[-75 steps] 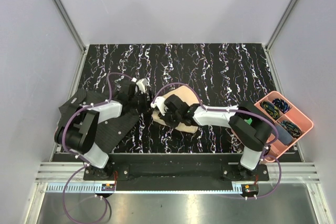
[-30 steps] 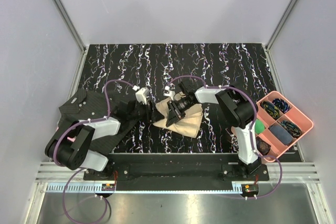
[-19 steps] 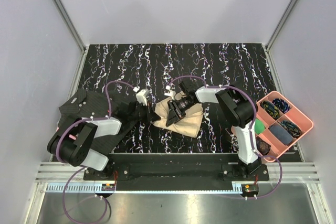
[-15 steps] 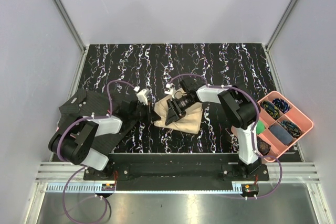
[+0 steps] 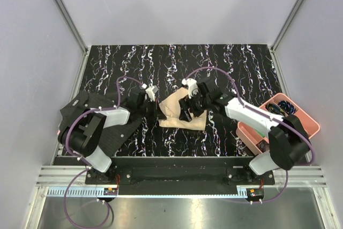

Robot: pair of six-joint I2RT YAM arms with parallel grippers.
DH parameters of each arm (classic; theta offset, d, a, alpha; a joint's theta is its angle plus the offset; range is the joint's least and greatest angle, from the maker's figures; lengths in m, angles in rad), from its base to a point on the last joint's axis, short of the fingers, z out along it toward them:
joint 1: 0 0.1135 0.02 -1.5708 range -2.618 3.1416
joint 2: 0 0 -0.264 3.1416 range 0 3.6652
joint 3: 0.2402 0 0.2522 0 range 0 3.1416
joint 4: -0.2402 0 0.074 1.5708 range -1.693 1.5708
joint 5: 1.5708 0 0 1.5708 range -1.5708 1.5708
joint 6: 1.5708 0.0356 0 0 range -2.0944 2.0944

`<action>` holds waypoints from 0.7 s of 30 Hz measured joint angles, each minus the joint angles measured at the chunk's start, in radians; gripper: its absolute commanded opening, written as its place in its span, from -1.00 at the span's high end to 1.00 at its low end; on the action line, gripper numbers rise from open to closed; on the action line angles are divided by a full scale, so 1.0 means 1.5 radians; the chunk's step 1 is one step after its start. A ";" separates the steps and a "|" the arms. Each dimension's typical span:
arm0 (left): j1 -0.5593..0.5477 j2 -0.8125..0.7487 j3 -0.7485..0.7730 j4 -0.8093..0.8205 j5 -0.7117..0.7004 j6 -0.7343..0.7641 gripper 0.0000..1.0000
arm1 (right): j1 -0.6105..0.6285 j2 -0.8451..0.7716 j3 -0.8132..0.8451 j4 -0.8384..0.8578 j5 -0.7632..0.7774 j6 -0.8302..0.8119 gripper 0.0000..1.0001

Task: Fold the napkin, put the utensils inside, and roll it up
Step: Roll the napkin with the utensil

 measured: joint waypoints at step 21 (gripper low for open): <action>0.042 0.047 0.068 -0.092 0.062 0.018 1.00 | 0.037 0.032 -0.062 -0.024 0.149 0.066 -0.24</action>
